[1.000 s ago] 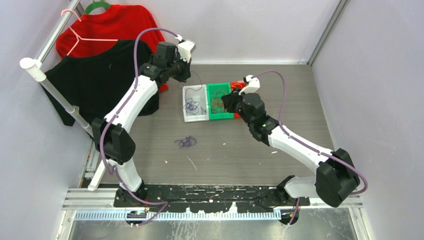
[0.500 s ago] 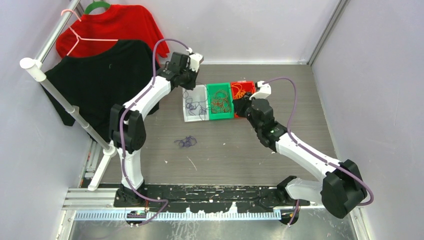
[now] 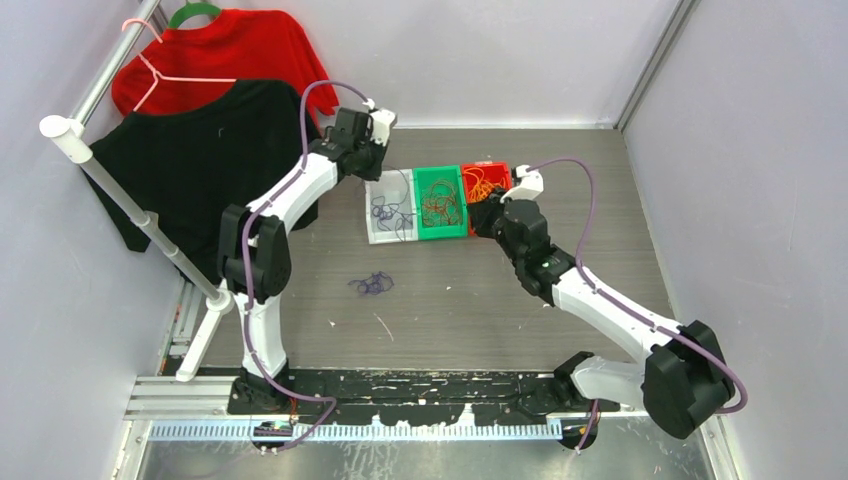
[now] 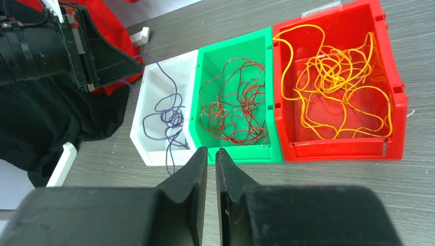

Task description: Untangle the cables

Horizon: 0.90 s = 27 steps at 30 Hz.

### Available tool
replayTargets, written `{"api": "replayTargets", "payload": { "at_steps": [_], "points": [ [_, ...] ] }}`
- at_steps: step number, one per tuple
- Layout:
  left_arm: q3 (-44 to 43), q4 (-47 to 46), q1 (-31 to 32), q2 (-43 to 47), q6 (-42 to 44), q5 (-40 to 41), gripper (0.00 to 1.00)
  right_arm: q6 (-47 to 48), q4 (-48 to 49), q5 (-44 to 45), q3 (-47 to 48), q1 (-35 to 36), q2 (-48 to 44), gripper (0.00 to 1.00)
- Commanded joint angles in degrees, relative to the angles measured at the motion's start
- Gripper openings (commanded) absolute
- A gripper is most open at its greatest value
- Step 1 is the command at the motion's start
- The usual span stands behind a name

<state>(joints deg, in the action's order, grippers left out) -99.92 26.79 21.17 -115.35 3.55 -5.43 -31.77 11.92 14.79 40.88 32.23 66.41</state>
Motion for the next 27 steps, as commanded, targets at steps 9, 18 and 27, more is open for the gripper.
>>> {"api": "replayTargets", "payload": {
  "at_steps": [9,18,27],
  "points": [
    [2.97,-2.92,-4.36,6.33,-0.34,0.94,0.00,-4.78,7.10,-12.76,10.68,2.78,18.76,0.17],
    [1.62,-2.75,-5.11,6.63,-0.34,1.06,0.00,-6.73,8.81,-20.88,21.02,5.56,33.73,0.11],
    [1.48,-3.67,-5.36,6.44,-0.86,1.56,0.00,-6.20,10.45,-23.09,20.77,5.95,34.01,0.07]
  ]
}}
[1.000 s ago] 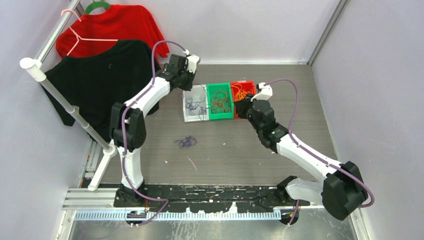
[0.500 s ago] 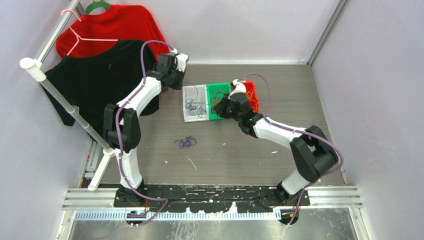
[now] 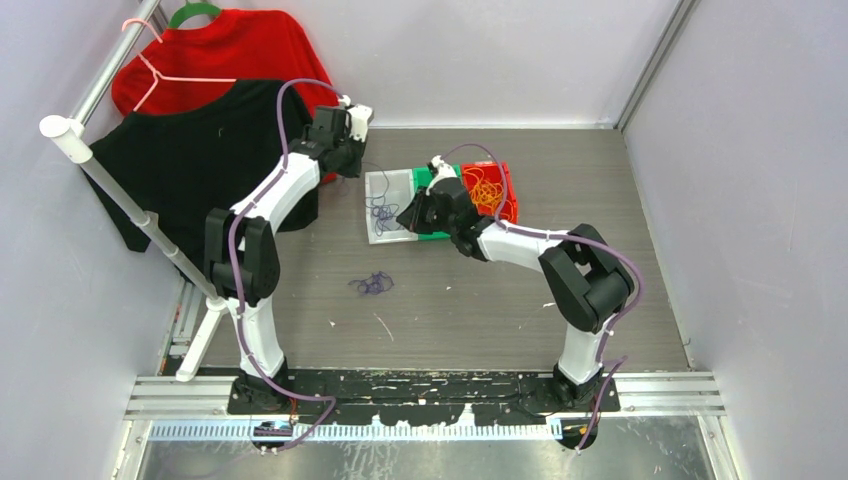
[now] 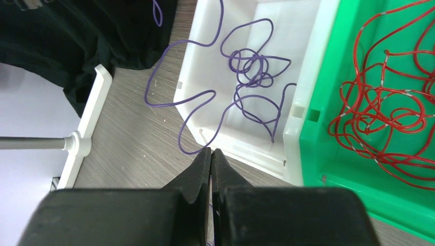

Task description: Untangle the cables

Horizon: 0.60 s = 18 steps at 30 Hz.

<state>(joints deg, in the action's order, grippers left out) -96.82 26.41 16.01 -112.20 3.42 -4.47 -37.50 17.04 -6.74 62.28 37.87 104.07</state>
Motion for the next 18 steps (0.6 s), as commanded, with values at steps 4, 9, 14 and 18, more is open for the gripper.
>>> {"api": "replayTargets", "payload": {
  "at_steps": [4,9,14,18],
  "points": [
    [-2.52,-3.47,-0.22,2.74,-1.61,-0.14,0.00,-2.68,11.80,-6.94,-2.14,0.69,-4.62,0.07],
    [-2.90,-3.12,-0.15,3.22,-1.16,-0.08,0.00,-2.16,9.18,-8.99,3.44,0.72,0.25,0.07],
    [-2.25,-2.73,-0.14,4.63,-0.55,-0.45,0.00,-1.62,5.09,-9.29,10.97,-0.33,6.95,0.06],
    [-2.13,-2.16,-0.11,5.38,-0.93,-1.32,0.00,0.56,0.74,-6.37,16.43,-0.37,10.80,0.03]
  ]
}}
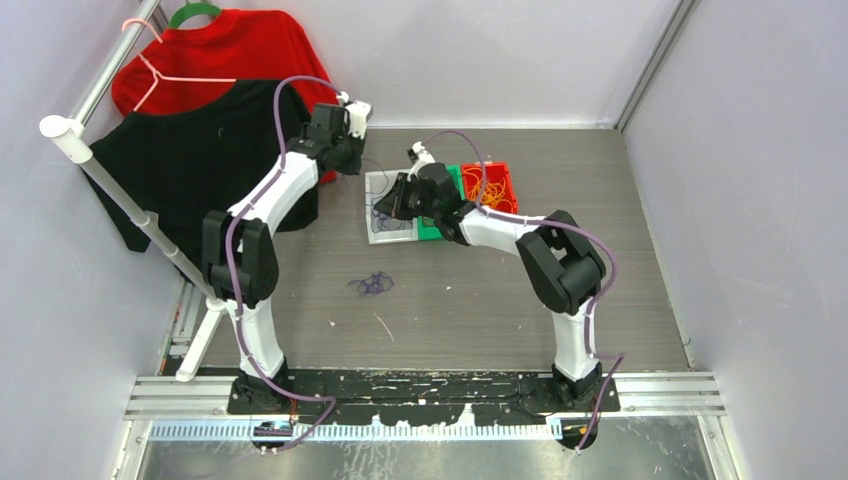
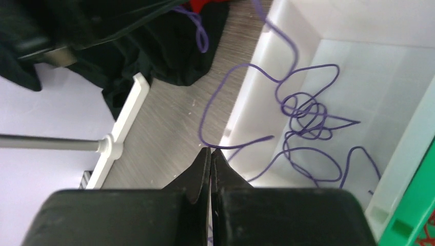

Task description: Untangle the cables

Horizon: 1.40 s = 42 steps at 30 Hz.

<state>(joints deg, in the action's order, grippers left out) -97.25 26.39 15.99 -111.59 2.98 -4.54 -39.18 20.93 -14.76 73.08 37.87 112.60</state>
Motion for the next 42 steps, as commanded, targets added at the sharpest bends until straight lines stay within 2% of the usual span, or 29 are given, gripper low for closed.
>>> {"api": "replayTargets", "payload": {
  "at_steps": [1,9,14,17,23,27,32,35,42],
  "points": [
    [-1.71,-1.73,-0.18,4.97,-0.81,-1.85,0.00,3.00,-4.20,3.20,6.52,-0.35,2.88,0.02],
    [-0.84,0.19,0.91,7.60,-7.09,-7.84,0.00,7.81,-10.25,15.42,12.83,-0.22,7.86,0.01],
    [1.82,-0.42,3.51,7.10,-8.30,-8.14,0.00,6.98,-8.17,18.16,12.19,0.13,8.31,0.01],
    [3.75,-2.48,4.81,5.49,-8.00,-6.01,0.00,7.97,-6.39,20.00,8.80,0.45,5.29,0.01],
    [2.30,-5.36,5.53,0.86,-11.11,-3.51,0.00,9.44,-4.77,21.80,2.07,0.34,-4.78,0.03],
    [0.05,-5.77,5.67,-1.73,-13.18,-4.03,0.00,11.37,-9.29,21.50,1.84,0.36,-7.43,0.05],
    [-0.49,-7.07,5.64,-3.68,-14.54,-4.90,0.00,11.47,-10.17,21.87,-0.91,0.37,-10.54,0.07],
    [-0.78,-7.33,5.74,-4.61,-14.97,-5.48,0.00,11.08,-7.78,23.03,-6.10,0.21,-14.99,0.07],
    [-0.58,-7.93,5.66,-4.02,-14.94,3.71,0.00,10.85,-5.06,26.72,-16.25,-0.81,-25.60,0.07]
  ]
}}
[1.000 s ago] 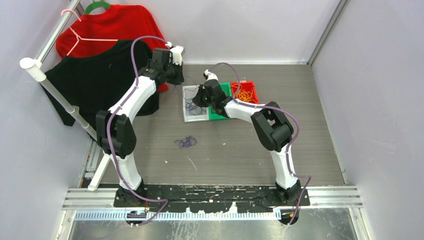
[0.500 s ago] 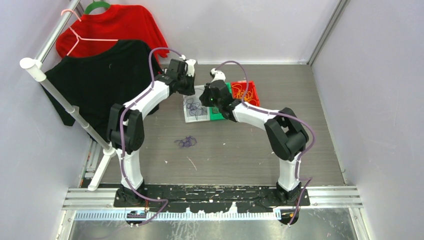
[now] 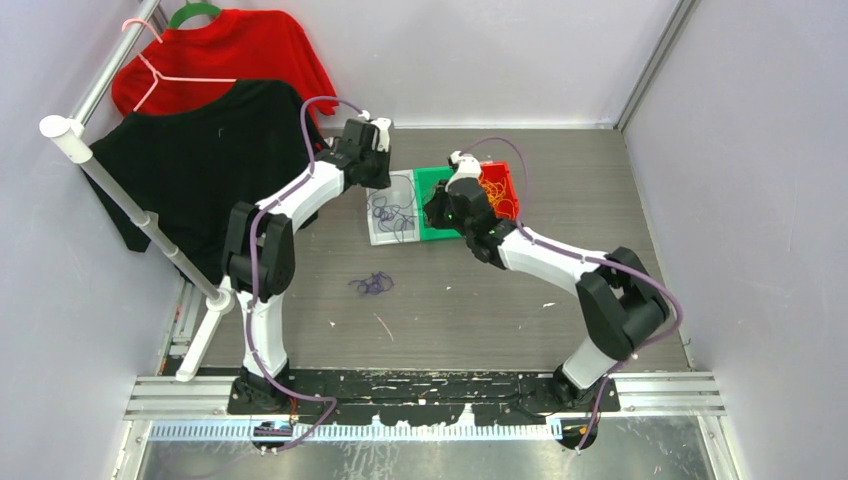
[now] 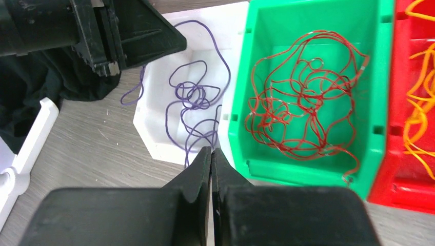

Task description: Untangle the cables

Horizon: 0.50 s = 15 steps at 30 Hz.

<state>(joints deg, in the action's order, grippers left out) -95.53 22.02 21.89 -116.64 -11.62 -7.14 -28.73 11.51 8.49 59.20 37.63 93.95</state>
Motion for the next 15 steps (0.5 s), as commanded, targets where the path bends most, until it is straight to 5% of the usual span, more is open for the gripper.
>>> {"api": "replayTargets", "payload": {
  "at_steps": [1,15],
  "points": [
    [-1.85,-3.73,-0.27,1.51,0.27,7.71,0.00,0.49,4.62,3.49,-3.09,-0.61,-7.95,0.07],
    [2.70,-6.74,1.15,7.92,4.78,18.23,0.00,-2.45,7.17,-1.23,-5.70,-0.46,-8.05,0.07]
  ]
}}
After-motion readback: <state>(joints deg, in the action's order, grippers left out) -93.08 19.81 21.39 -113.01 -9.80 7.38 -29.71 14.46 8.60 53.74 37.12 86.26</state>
